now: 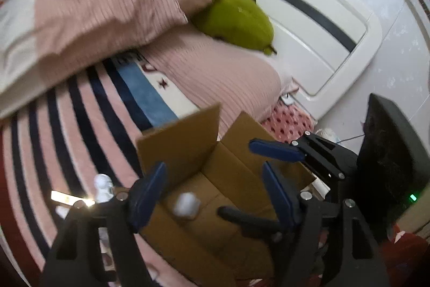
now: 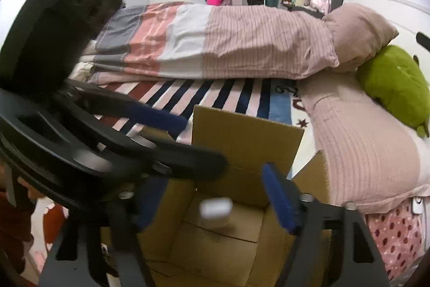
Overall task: Organize rigid objects
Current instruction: 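Carry the earbud case into the cardboard box and open the right gripper, then reach down and grasp the white rectangular box with the right gripper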
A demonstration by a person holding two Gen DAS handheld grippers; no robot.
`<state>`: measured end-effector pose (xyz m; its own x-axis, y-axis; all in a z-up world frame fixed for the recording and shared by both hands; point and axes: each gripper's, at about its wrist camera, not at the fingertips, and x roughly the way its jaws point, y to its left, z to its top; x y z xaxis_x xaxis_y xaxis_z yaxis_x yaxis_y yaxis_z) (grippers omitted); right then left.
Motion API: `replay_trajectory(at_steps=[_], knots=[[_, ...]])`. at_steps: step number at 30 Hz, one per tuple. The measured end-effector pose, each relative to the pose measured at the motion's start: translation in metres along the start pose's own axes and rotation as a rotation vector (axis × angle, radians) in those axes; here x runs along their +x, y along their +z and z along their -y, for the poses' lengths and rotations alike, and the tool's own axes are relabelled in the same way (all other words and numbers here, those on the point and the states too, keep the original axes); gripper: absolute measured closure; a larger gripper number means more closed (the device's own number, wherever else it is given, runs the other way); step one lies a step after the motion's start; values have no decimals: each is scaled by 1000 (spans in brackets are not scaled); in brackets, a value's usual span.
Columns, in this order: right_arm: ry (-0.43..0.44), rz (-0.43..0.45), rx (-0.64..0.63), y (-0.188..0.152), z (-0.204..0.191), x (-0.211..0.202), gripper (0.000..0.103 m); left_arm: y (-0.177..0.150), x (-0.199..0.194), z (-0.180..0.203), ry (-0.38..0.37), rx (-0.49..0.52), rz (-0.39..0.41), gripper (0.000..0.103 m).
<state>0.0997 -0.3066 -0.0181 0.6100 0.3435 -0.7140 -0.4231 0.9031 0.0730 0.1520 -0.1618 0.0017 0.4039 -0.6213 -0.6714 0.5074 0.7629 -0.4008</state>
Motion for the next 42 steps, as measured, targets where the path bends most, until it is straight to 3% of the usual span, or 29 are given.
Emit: replay_trajectory(at_steps=[4,8,12,16,23,27,34,42], knots=[[19,29,-21,8,-15,-13,14,-11,-53,-13,70,-5,106,21],[129,91,-62,20,-49,-29,0,-36,-107,-31,186,-6,192,17],[210,116,-121,29,-98,-36,0,-73,-146,-61,317,-36,250,16],[296,133,-173,24,-153,-33,0,-115,-169,-92,396,-82,279,16],[347,82,-182,-19,-214,7,0,-181,-172,-135,500,-142,267,16],[236,4,-108,-54,-218,49,0,-207,-164,-150,458,-175,255,16],[-44,-58,22,-90,-195,110,0,-230,-147,-160,407,-217,231,16],[-86,-127,73,-99,-177,136,1,-233,-140,-158,398,-206,204,16]])
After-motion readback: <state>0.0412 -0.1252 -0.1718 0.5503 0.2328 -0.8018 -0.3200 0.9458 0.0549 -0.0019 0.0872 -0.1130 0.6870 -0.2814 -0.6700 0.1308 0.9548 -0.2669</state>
